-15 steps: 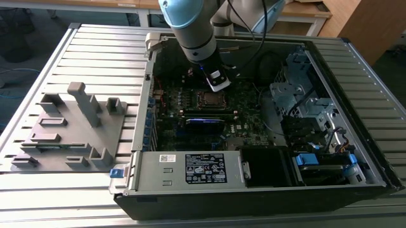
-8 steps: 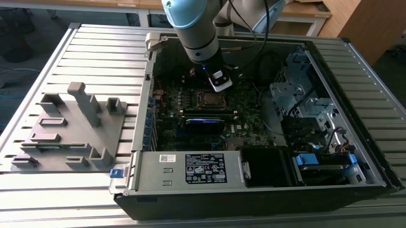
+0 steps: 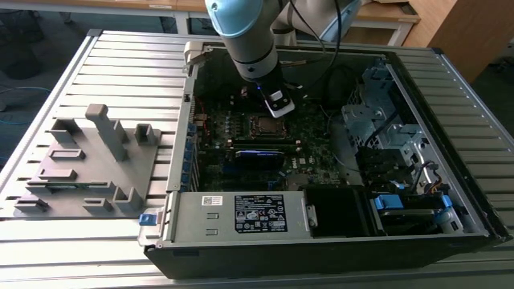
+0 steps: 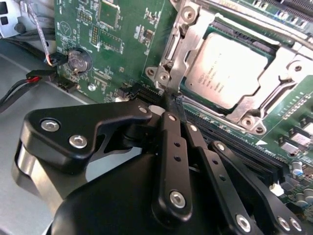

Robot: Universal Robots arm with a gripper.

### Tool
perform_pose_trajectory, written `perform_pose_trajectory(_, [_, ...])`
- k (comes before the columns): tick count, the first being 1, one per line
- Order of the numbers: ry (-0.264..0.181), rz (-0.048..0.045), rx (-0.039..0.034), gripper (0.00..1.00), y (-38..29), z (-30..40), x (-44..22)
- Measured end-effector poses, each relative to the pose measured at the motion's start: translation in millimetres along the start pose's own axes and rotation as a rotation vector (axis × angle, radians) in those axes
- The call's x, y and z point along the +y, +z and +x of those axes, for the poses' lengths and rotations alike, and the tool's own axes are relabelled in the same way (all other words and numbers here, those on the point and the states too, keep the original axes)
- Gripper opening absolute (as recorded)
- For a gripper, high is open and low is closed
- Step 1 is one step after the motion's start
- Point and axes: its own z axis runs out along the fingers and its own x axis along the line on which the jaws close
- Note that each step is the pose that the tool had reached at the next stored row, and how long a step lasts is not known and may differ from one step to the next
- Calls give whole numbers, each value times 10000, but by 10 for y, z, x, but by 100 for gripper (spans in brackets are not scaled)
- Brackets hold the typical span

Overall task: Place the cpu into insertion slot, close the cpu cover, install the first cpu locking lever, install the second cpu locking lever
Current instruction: 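Install the first cpu locking lever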

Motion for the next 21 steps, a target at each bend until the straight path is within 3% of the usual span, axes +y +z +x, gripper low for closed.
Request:
perform_pose_trajectory(10, [16, -45, 4, 10, 9, 1, -14])
perform_pose_trajectory(21, [16, -43, 5, 10, -206, -67, 55])
